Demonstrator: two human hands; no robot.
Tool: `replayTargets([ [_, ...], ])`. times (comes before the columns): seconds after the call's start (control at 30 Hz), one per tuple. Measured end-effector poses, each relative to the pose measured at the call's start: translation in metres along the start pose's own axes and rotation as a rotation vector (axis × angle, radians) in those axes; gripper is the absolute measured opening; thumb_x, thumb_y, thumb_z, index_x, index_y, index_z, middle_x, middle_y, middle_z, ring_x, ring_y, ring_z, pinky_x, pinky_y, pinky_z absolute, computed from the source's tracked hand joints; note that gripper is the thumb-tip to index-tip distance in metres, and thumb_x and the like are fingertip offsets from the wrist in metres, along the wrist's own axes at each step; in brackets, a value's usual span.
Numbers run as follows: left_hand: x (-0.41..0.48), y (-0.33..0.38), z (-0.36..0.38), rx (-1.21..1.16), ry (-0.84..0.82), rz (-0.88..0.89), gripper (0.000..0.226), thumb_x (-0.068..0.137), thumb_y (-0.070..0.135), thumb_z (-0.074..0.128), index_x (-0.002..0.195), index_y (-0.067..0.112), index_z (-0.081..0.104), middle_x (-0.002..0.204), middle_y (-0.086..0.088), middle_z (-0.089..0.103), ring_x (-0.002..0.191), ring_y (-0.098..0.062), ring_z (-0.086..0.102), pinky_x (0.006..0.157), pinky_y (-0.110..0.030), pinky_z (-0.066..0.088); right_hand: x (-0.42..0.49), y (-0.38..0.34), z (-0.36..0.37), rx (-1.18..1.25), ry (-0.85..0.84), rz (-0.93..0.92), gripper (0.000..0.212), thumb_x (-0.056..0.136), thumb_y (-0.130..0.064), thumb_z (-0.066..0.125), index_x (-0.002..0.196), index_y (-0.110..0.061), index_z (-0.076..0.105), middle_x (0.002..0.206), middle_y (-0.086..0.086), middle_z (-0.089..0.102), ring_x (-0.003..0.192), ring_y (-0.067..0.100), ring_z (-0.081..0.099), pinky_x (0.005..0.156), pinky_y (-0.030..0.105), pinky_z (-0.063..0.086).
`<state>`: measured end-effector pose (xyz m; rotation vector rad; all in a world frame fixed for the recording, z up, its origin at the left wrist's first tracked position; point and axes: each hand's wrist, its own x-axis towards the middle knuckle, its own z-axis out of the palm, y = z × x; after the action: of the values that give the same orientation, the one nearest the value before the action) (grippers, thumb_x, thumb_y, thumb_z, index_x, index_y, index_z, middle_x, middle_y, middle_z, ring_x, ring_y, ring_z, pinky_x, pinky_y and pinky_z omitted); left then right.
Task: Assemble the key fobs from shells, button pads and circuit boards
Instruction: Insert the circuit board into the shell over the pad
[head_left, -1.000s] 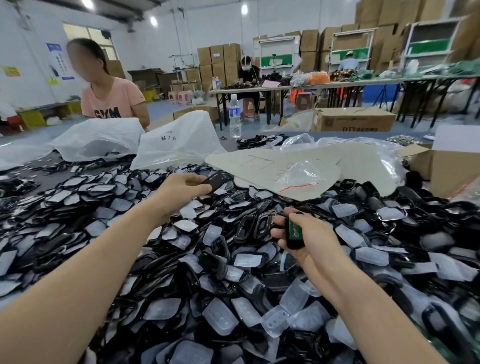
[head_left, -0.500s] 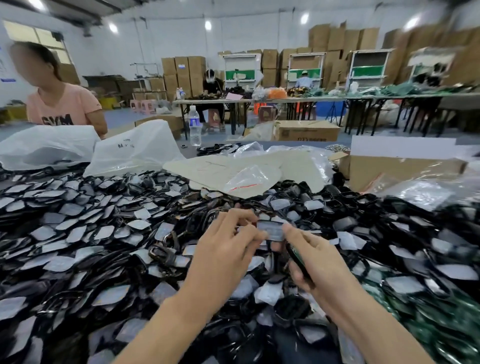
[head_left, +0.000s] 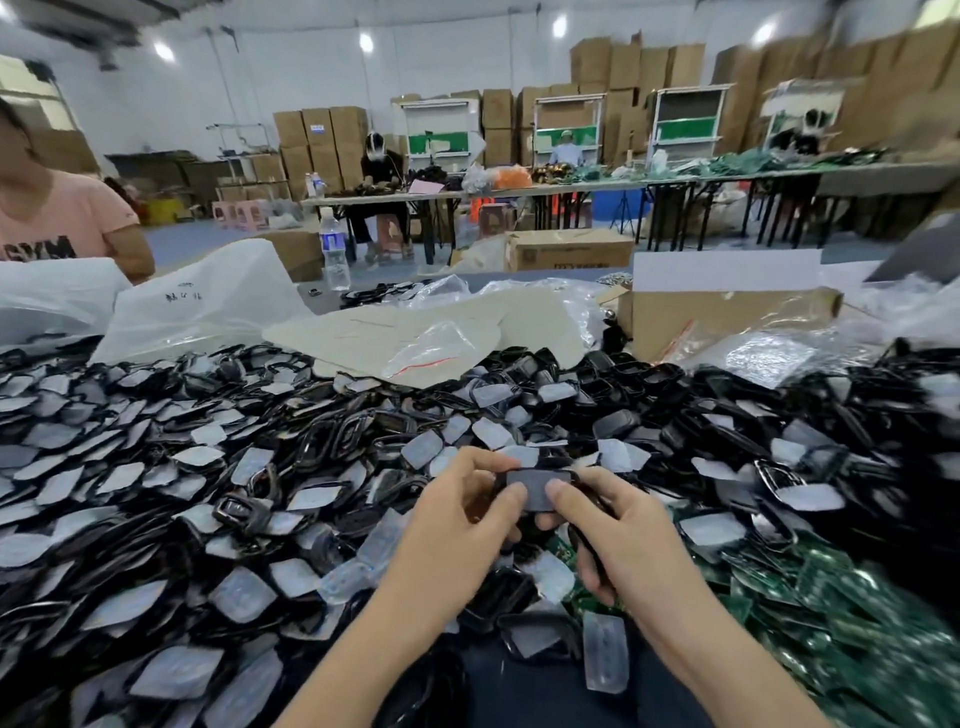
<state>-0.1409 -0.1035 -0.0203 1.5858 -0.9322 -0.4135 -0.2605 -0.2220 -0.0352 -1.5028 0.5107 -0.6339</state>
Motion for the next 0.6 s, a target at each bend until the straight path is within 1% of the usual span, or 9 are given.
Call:
replayTargets([
  [0.03, 0.0, -0.003, 0.003, -0.026, 0.007, -0.009, 0.012, 0.098, 0.016, 0.063, 0.107, 0.023, 0.06, 0.084, -0.003, 0.071, 0.069, -0.014, 0.066, 0.07, -0.036, 0.056, 0.0, 0.003, -0.001, 0.001, 0.008, -0.006, 0.01, 0.096, -0.041, 0.064, 0.093, -0.036, 0.072, 0.053, -0.007, 0.063, 0.033, 0.011, 0.043, 0.035, 0.019, 0.031],
  [0.07, 0.0, -0.005, 0.005, -0.05, 0.007, -0.011, 0.011, 0.098, 0.014, 0.063, 0.105, 0.022, 0.06, 0.081, -0.004, 0.07, 0.067, -0.013, 0.066, 0.067, -0.033, 0.056, 0.0, 0.006, -0.002, 0.005, 0.022, -0.007, 0.012, 0.096, -0.043, 0.063, 0.095, -0.035, 0.073, 0.048, -0.006, 0.058, 0.033, 0.012, 0.041, 0.036, 0.02, 0.031],
  [0.17, -0.002, -0.015, 0.012, -0.098, 0.008, -0.01, 0.019, 0.098, 0.01, 0.063, 0.095, 0.028, 0.06, 0.072, -0.003, 0.068, 0.061, -0.014, 0.066, 0.058, -0.021, 0.05, 0.0, 0.014, -0.003, 0.01, 0.065, -0.008, 0.015, 0.097, -0.045, 0.06, 0.099, -0.036, 0.073, 0.042, 0.003, 0.046, 0.034, 0.014, 0.039, 0.037, 0.021, 0.031],
  [0.27, -0.001, -0.025, 0.013, -0.032, 0.004, 0.02, 0.032, 0.099, 0.01, 0.06, 0.09, 0.04, 0.057, 0.075, 0.0, 0.069, 0.062, -0.014, 0.066, 0.061, -0.021, 0.05, 0.002, 0.016, -0.002, -0.032, 0.073, -0.027, 0.013, 0.098, -0.042, 0.059, 0.099, -0.041, 0.072, 0.042, 0.002, 0.046, 0.034, 0.012, 0.042, 0.037, 0.021, 0.033],
  [0.37, 0.001, -0.032, 0.009, 0.116, -0.054, 0.028, 0.035, 0.1, 0.017, 0.059, 0.092, 0.049, 0.049, 0.083, 0.007, 0.071, 0.071, -0.013, 0.07, 0.071, -0.028, 0.056, 0.002, 0.019, -0.002, -0.11, 0.08, -0.06, 0.013, 0.098, -0.043, 0.059, 0.096, -0.047, 0.071, 0.041, -0.004, 0.048, 0.035, 0.011, 0.043, 0.038, 0.02, 0.035],
  [0.43, 0.002, -0.034, 0.005, 0.206, -0.118, 0.045, 0.034, 0.1, 0.02, 0.06, 0.098, 0.052, 0.048, 0.085, 0.015, 0.071, 0.076, -0.008, 0.071, 0.075, -0.032, 0.057, 0.002, 0.021, -0.001, -0.184, 0.07, -0.105, 0.014, 0.098, -0.043, 0.059, 0.097, -0.049, 0.071, 0.042, -0.008, 0.05, 0.036, 0.01, 0.044, 0.04, 0.02, 0.037],
  [0.5, 0.002, -0.034, 0.001, 0.285, -0.148, 0.085, 0.032, 0.1, 0.024, 0.06, 0.103, 0.054, 0.049, 0.083, 0.022, 0.07, 0.078, -0.004, 0.07, 0.074, -0.029, 0.056, 0.002, 0.021, -0.001, -0.247, 0.058, -0.156, 0.014, 0.098, -0.042, 0.06, 0.097, -0.048, 0.072, 0.046, -0.014, 0.055, 0.037, 0.007, 0.045, 0.042, 0.017, 0.038],
  [0.57, 0.002, -0.033, 0.001, 0.293, -0.135, 0.114, 0.031, 0.1, 0.024, 0.059, 0.105, 0.053, 0.051, 0.082, 0.021, 0.07, 0.071, -0.005, 0.069, 0.069, -0.026, 0.054, 0.004, 0.019, -0.002, -0.261, 0.05, -0.17, 0.012, 0.097, -0.043, 0.061, 0.097, -0.047, 0.072, 0.05, -0.017, 0.057, 0.037, 0.005, 0.047, 0.042, 0.017, 0.038],
  [0.6, 0.002, -0.033, 0.001, 0.265, -0.122, 0.11, 0.03, 0.1, 0.024, 0.059, 0.105, 0.052, 0.053, 0.081, 0.017, 0.071, 0.066, -0.006, 0.068, 0.066, -0.023, 0.054, 0.005, 0.019, -0.003, -0.243, 0.044, -0.157, 0.011, 0.096, -0.045, 0.061, 0.097, -0.046, 0.071, 0.049, -0.014, 0.056, 0.037, 0.007, 0.046, 0.041, 0.019, 0.038],
])
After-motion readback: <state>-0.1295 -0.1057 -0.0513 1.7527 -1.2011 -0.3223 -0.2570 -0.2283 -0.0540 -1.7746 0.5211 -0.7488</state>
